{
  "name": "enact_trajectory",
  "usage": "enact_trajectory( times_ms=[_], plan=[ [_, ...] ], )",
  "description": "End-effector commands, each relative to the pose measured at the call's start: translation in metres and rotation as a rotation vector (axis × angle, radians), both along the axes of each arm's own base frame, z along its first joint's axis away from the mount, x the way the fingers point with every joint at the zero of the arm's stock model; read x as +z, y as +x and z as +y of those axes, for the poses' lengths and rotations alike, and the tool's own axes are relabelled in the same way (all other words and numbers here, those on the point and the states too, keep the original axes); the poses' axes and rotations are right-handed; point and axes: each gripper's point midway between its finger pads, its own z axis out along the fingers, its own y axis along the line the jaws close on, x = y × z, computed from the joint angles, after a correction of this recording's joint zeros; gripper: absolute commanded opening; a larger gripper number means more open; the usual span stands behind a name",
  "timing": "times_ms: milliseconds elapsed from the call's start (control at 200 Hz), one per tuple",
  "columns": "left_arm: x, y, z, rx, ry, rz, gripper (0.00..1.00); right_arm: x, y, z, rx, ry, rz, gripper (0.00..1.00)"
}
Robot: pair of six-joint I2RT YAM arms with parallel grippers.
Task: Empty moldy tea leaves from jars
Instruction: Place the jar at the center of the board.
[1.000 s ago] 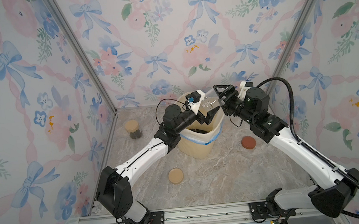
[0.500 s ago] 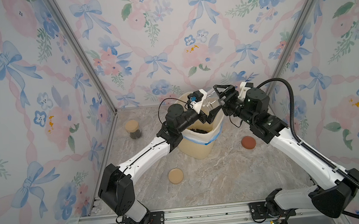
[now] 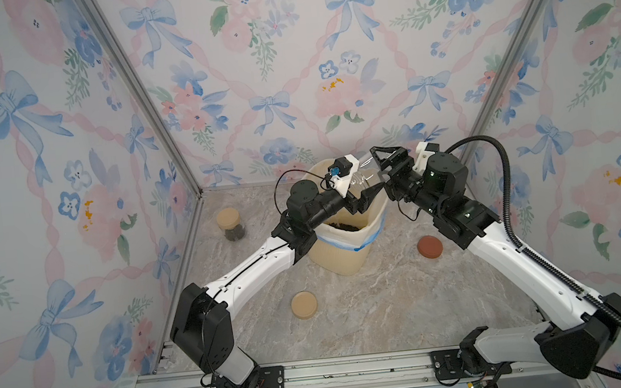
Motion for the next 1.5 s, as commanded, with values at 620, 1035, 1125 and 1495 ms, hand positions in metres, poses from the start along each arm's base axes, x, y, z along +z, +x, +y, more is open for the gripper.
enact_trajectory(
  times_ms=[620,1035,1125,1495],
  plan=[
    [0.043,0.016,0.025,0.09,-0.087,-0.079,0.51,0.027,-0.022,0.005,0.075,0.09,-0.037,0.98],
    [0.058,0.031,0.086,0.229,-0.121,-0.091,0.51,0.015,-0.025,0.004,0.088,0.079,-0.012,0.98],
    [0.062,0.035,0.11,0.278,-0.131,-0.095,0.51,0.013,-0.024,0.006,0.095,0.067,-0.014,0.98],
    [0.033,0.041,0.213,0.513,-0.15,-0.016,0.51,0.005,-0.019,0.017,0.136,0.012,-0.006,0.98]
  ],
)
